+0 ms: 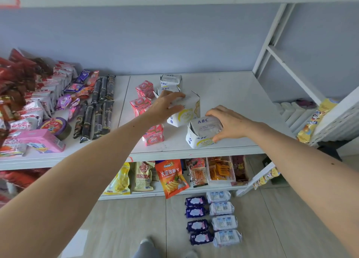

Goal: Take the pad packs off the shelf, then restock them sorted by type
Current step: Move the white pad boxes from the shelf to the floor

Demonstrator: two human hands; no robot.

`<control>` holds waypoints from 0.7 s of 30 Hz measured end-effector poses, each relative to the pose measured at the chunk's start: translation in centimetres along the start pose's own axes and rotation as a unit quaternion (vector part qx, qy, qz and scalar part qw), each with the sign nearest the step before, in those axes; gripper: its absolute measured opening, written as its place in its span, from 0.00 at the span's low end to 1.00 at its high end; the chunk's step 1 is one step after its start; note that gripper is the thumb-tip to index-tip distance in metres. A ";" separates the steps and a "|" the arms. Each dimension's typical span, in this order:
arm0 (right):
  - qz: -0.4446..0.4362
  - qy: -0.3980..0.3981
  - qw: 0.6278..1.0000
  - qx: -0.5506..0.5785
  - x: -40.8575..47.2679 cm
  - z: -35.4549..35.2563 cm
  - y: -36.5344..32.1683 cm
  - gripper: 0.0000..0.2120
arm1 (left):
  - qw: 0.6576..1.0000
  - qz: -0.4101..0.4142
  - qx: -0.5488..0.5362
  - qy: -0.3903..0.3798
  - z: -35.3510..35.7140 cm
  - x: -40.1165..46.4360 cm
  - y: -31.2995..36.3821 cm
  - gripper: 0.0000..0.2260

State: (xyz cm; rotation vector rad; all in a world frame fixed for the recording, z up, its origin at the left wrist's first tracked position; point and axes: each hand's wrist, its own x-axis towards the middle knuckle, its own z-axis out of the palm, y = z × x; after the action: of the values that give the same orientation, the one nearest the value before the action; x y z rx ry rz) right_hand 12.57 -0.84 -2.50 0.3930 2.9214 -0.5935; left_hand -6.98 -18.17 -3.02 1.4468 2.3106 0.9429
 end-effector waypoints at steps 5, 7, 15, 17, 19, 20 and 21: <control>0.007 -0.001 1.000 -0.003 -1.6 0.2 -3.3 0.39 | 1.000 0.014 -0.013 0.001 -0.7 -3.5 0.6 0.20; 0.014 0.002 1.000 -0.006 -2.4 0.6 -4.6 0.40 | 1.000 0.017 -0.022 0.002 -1.1 -5.0 0.8 0.22; 0.057 0.008 0.998 0.010 -7.8 5.7 -10.9 0.53 | 0.995 0.006 -0.091 -0.034 -2.0 -14.1 -0.6 0.28; 0.063 -0.001 0.998 0.015 -9.2 7.8 -12.4 0.53 | 0.996 0.002 -0.082 -0.034 -1.6 -17.0 -0.9 0.27; 0.070 -0.009 0.997 0.025 -10.3 10.0 -13.6 0.53 | 0.995 -0.009 -0.086 -0.041 -0.8 -19.5 -1.7 0.26; 0.070 -0.013 0.997 0.031 -10.7 11.1 -14.1 0.53 | 0.995 -0.018 -0.092 -0.046 -0.3 -20.7 -2.3 0.26; 0.067 -0.019 0.997 0.038 -11.1 12.3 -14.4 0.52 | 0.994 -0.025 -0.098 -0.050 0.3 -21.7 -2.8 0.25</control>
State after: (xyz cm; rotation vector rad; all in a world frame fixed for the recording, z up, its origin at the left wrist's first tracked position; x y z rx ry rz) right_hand 20.12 -21.08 -6.42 0.5763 2.8153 -0.6852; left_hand 1.47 -37.88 -7.62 1.3191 2.1081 1.0246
